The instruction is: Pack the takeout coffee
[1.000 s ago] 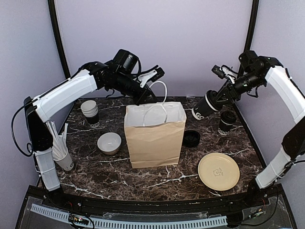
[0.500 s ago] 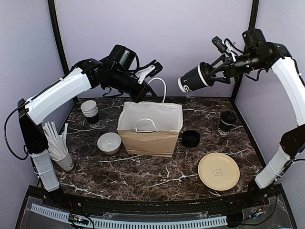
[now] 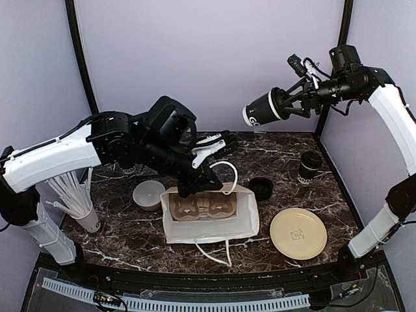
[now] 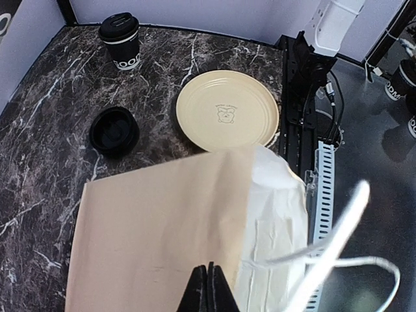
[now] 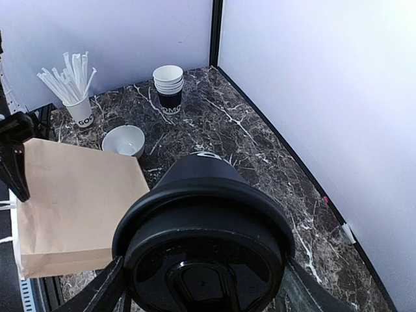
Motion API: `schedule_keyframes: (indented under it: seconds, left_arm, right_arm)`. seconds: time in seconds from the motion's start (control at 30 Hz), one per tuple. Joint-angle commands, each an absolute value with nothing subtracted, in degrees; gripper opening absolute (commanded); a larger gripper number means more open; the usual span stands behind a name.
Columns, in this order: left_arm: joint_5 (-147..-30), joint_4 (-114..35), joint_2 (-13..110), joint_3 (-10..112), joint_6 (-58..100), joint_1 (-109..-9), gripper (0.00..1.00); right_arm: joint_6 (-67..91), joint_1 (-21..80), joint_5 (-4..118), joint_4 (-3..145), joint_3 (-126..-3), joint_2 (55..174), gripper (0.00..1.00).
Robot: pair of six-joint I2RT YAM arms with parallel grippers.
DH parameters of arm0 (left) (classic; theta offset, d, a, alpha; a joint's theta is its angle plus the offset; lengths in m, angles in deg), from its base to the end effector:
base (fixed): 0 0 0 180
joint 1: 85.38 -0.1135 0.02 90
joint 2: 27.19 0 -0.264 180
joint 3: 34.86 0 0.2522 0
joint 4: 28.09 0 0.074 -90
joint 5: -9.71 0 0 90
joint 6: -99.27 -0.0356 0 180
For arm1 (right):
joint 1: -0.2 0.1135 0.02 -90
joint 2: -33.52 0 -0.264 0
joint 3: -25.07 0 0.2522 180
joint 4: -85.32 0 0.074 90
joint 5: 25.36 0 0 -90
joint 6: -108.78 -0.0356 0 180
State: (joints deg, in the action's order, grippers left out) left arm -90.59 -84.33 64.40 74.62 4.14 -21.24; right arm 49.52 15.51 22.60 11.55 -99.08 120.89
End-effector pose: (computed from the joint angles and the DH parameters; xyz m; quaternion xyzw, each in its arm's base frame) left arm 0.1482 -0.3203 0.3872 0.5417 0.7154 -0.2840 0.3378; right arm 0.2735 0.0996 0.4678 -0.4741 0.7062 0.2622 0.4559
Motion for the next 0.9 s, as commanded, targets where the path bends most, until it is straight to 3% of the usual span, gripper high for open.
schedule_keyframes:
  seconds: [0.0, 0.3, 0.5, 0.87]
  left_arm:
    - [-90.04, -75.57, 55.05, 66.28, 8.24, -19.14, 0.02]
    - [-83.72, -68.63, 52.99, 60.11, 9.02, -18.74, 0.02]
    - [-81.87, -70.51, 58.56, 66.02, 7.40, -20.24, 0.00]
    - [-73.73, -69.16, 61.23, 68.77, 14.29, -21.92, 0.00]
  right_arm:
    - [48.58, 15.94, 24.56, 13.15, -98.25, 120.51, 0.58]
    - [51.96, 15.94, 22.52, 8.27, -99.12, 115.83, 0.59]
    - [67.36, 17.46, 14.31, -9.45, -105.83, 114.84, 0.60]
    - [68.41, 32.42, 17.21, -9.28, -110.50, 115.52, 0.58]
